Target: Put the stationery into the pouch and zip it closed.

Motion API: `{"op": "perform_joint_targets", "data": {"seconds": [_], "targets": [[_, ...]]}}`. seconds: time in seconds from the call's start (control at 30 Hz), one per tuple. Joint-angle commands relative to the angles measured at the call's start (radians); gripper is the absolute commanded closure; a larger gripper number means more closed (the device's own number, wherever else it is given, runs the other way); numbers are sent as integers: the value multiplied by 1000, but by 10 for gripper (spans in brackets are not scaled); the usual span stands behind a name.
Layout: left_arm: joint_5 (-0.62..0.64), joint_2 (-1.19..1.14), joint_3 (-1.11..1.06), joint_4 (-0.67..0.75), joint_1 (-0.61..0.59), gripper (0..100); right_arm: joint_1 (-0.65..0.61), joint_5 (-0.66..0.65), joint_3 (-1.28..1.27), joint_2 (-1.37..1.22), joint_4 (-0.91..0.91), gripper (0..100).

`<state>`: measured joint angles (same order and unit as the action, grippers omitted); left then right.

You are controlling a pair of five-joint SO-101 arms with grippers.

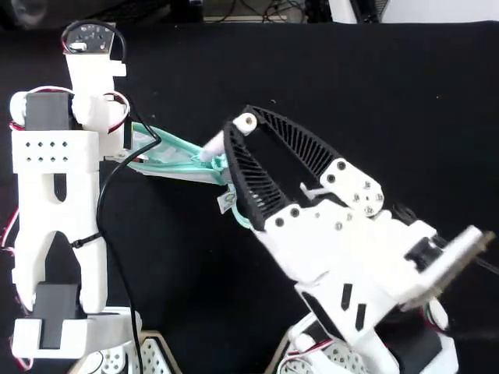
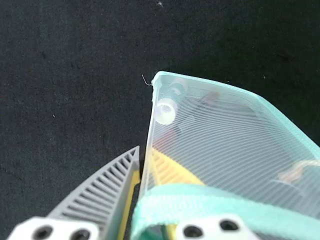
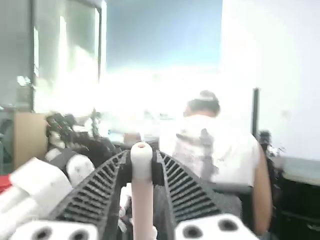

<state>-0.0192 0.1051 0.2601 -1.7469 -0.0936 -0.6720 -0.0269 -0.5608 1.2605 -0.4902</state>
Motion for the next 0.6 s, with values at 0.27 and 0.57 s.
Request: {"op": "perform_joint_targets", "data": {"seconds": [0.27,0.57], "targets": [[3,-8,-10,2,-7,970,-38,2,35,-265,58,985],[3,-8,-10,2,-7,970,31,2,-91,-317,110,985]]}}
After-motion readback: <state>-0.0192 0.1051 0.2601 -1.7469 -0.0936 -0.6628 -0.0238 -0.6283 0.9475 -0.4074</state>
